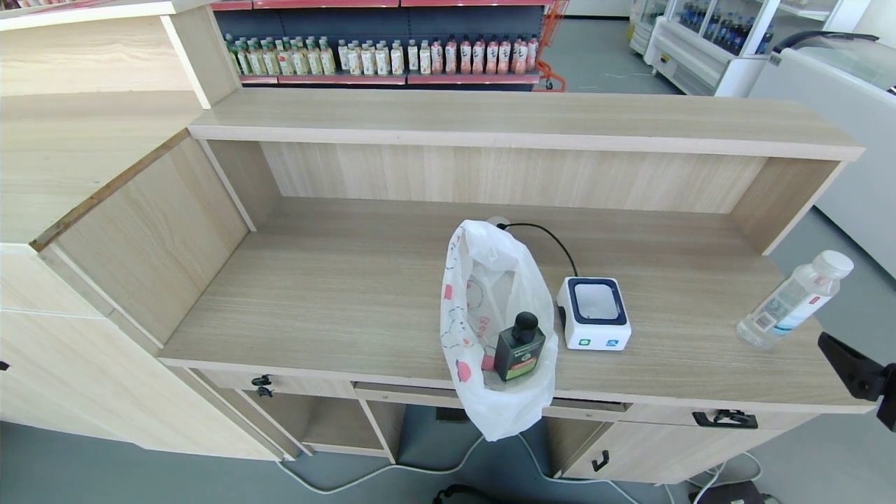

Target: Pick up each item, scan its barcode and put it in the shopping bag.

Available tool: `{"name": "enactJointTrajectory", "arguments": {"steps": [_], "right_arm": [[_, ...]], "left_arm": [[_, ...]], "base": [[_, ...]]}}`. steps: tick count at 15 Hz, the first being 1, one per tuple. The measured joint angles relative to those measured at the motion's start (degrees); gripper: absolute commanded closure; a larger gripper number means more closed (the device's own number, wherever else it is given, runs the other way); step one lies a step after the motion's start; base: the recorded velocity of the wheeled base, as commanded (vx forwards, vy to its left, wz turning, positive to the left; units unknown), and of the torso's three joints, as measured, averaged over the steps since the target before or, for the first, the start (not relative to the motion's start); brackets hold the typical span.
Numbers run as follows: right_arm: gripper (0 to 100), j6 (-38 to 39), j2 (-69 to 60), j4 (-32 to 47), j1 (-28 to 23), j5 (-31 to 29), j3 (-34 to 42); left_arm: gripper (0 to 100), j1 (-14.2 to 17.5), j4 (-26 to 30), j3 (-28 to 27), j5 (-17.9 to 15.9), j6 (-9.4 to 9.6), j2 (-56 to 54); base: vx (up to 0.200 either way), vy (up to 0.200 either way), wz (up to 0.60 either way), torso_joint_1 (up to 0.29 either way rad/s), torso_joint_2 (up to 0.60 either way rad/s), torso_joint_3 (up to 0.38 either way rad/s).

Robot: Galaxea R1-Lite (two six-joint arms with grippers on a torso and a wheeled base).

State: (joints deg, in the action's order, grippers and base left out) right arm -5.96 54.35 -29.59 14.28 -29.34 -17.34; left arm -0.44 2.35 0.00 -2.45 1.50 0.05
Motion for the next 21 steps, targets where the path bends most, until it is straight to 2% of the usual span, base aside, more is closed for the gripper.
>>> {"name": "enactJointTrajectory", "arguments": {"steps": [11,17,21], "right_arm": [[0,0.1,-0.1,0.2,-1.4,-0.1,2.7],[0,2.3,1.3,0.1,-1.4,0.0,4.2],[0,3.5,3.3,-0.2,-1.7,0.1,4.2]], "left_arm": [[0,0.1,0.0,0.0,0.0,0.27,0.0],[0,0.1,0.0,0.0,0.0,1.26,0.0],[0,0.1,0.0,0.0,0.0,1.01,0.0]], "base": [[0.000,-0.200,0.00,0.003,0.00,0.004],[-0.200,-0.200,0.00,0.002,0.00,0.003],[-0.150,-0.150,0.00,-0.002,0.00,0.001]]}}
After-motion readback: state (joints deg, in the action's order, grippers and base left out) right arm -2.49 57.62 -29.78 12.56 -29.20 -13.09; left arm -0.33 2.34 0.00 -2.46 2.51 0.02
